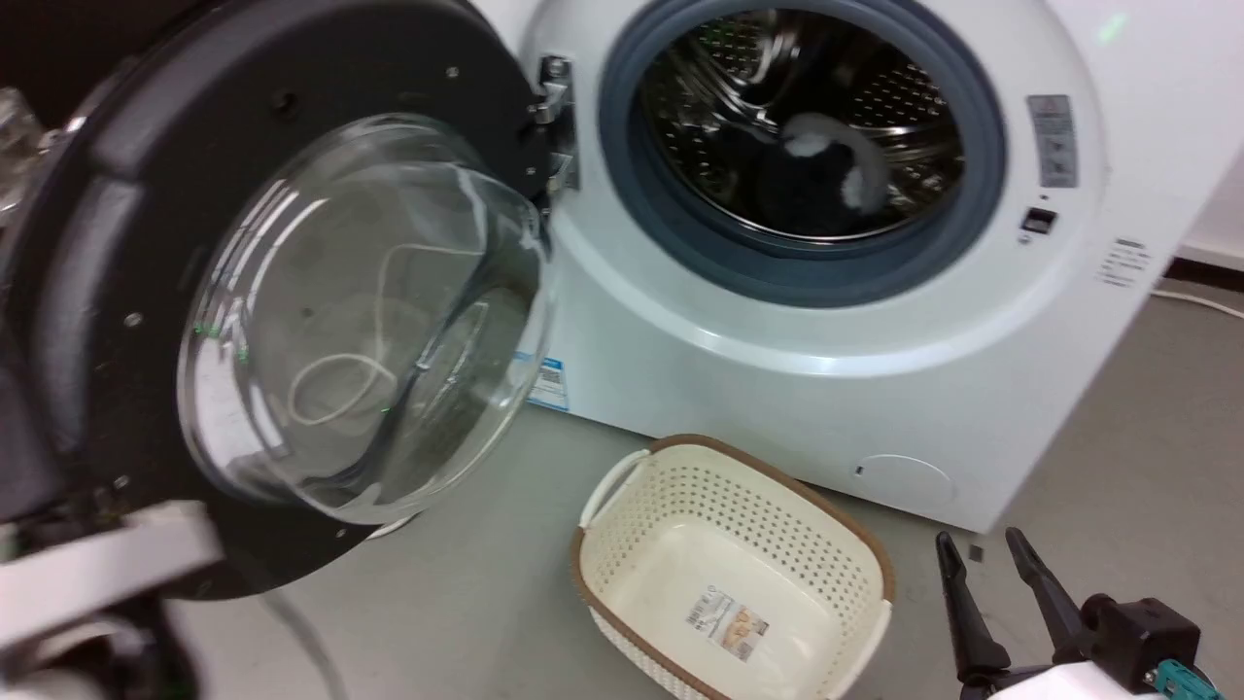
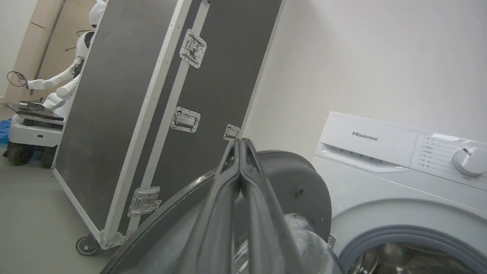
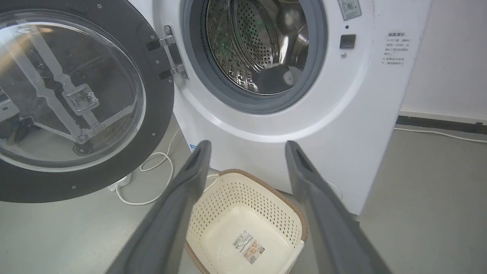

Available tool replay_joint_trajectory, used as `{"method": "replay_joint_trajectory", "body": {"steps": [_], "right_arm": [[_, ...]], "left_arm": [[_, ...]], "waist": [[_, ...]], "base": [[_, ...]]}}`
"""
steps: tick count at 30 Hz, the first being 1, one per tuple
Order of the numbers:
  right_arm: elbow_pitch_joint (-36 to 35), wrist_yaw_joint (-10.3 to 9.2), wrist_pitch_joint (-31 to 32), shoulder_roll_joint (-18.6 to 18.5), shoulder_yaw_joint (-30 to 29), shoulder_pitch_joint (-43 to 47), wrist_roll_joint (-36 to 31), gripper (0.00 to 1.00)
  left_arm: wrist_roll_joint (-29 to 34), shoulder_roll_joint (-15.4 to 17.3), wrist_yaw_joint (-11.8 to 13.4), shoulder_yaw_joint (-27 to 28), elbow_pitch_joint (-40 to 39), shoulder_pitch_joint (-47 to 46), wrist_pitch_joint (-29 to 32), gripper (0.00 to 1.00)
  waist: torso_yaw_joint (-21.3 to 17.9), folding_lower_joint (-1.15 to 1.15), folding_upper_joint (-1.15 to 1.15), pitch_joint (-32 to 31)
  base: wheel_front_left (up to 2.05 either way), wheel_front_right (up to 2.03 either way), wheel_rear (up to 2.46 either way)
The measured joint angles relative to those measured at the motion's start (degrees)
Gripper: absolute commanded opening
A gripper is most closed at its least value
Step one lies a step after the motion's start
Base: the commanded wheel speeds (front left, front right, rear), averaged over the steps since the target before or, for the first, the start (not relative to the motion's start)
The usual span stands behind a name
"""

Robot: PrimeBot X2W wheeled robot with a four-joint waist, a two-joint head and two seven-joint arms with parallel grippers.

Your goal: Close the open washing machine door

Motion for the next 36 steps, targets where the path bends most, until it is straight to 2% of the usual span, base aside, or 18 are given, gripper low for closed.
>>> {"method": "replay_joint_trajectory", "body": {"steps": [3, 6, 10, 14, 18, 22, 27, 32, 36], "right_arm": [[0.1, 0.0, -0.3, 0.0, -0.3, 0.2, 0.7, 1.0], [0.3, 0.0, -0.6, 0.0, -0.3, 0.5, 1.0, 1.0], [0.2, 0.01, -1.1, 0.0, -0.6, 0.7, 0.9, 1.0], [-0.2, 0.0, -1.6, 0.0, -1.4, 0.6, 0.0, 1.0], [-0.4, 0.0, -2.0, 0.0, -2.4, 0.1, -0.8, 1.0], [-0.5, 0.0, -2.5, 0.0, -2.6, -0.2, -0.8, 1.0], [0.1, 0.0, -3.1, 0.0, -3.1, -1.0, -0.6, 1.0], [0.7, 0.0, -3.8, 0.0, -3.9, -1.5, 0.6, 1.0], [1.5, 0.0, -4.3, 0.0, -5.3, -1.4, 2.3, 1.0]], "left_arm": [[-4.1, 0.0, 0.6, 7.6, 2.4, -0.9, -0.4, 0.0], [-7.9, 0.0, -1.1, 13.9, 8.5, -2.1, -0.8, 0.0], [-11.3, 1.5, -4.3, 16.9, 19.5, -3.8, -0.4, 0.0], [-15.6, 6.4, -5.0, 17.9, 28.4, -8.0, 4.2, 0.0], [-18.5, 10.9, -6.1, 17.4, 33.9, -11.4, 9.7, 0.0], [-20.8, 13.3, -8.0, 15.3, 37.6, -12.6, 16.2, 0.0], [-26.7, 14.5, -12.3, 12.4, 39.0, -12.9, 25.2, 0.0], [-33.9, 14.7, -13.4, 8.9, 35.9, -10.0, 33.5, 0.0], [-38.2, 13.5, -14.1, 2.0, 29.7, -5.4, 38.4, 0.0]], "waist": [[1.6, 0.0, 0.0, 0.0], [3.0, 0.0, 0.0, 0.3], [4.2, 0.0, 0.0, 1.9], [4.8, 0.01, 0.0, 4.7], [5.1, 0.01, 0.0, 7.8], [5.5, 0.02, 0.0, 10.4], [6.7, 0.01, 0.0, 11.4], [7.5, 0.0, 0.0, 10.3], [8.9, 0.0, 0.0, 8.9]], "base": [[0.0, 0.0, 0.0], [0.0, 0.0, 0.0], [0.0, 0.0, 0.0], [0.0, 0.0, 0.0], [0.0, 0.0, 0.0], [0.0, 0.0, 0.0], [0.0, 0.0, 0.0], [0.0, 0.0, 0.0], [0.0, 0.0, 0.0]]}}
